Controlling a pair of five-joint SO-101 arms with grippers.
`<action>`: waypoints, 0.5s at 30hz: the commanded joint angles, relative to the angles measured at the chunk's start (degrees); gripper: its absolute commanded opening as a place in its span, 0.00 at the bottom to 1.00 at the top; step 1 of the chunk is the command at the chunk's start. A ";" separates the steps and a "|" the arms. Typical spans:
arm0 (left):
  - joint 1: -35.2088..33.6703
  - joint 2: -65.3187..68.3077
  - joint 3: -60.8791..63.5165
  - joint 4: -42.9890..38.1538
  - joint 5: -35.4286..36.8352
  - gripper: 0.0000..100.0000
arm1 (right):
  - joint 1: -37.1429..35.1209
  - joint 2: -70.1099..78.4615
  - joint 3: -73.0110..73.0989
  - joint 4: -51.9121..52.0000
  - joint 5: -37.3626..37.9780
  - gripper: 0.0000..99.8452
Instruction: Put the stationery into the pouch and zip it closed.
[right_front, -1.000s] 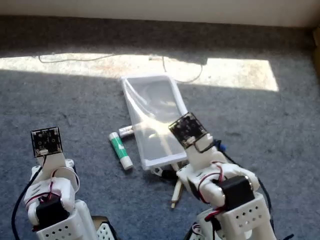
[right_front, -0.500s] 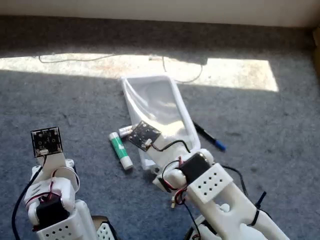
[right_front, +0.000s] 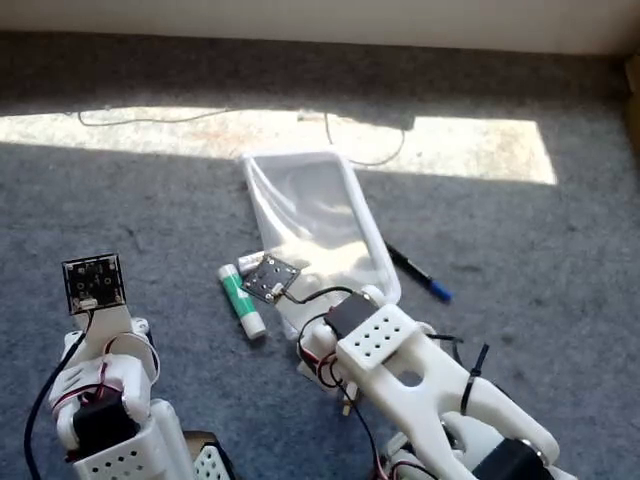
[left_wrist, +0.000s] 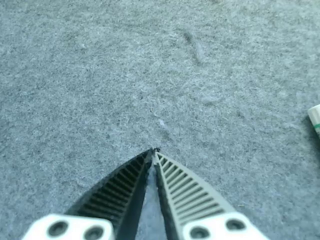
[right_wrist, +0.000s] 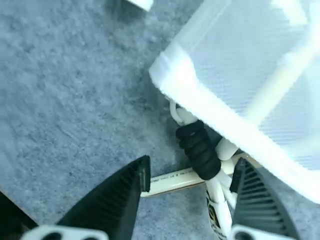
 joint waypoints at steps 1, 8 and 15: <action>-0.22 -0.22 -1.10 -2.55 0.18 0.01 | -0.66 1.80 -0.31 -1.80 0.70 0.26; -0.22 -0.22 0.66 -4.75 0.18 0.01 | -0.66 4.70 -0.31 -1.89 0.70 0.20; -0.22 -0.22 0.66 -4.75 0.18 0.01 | -0.48 4.79 -0.31 -1.89 0.70 0.14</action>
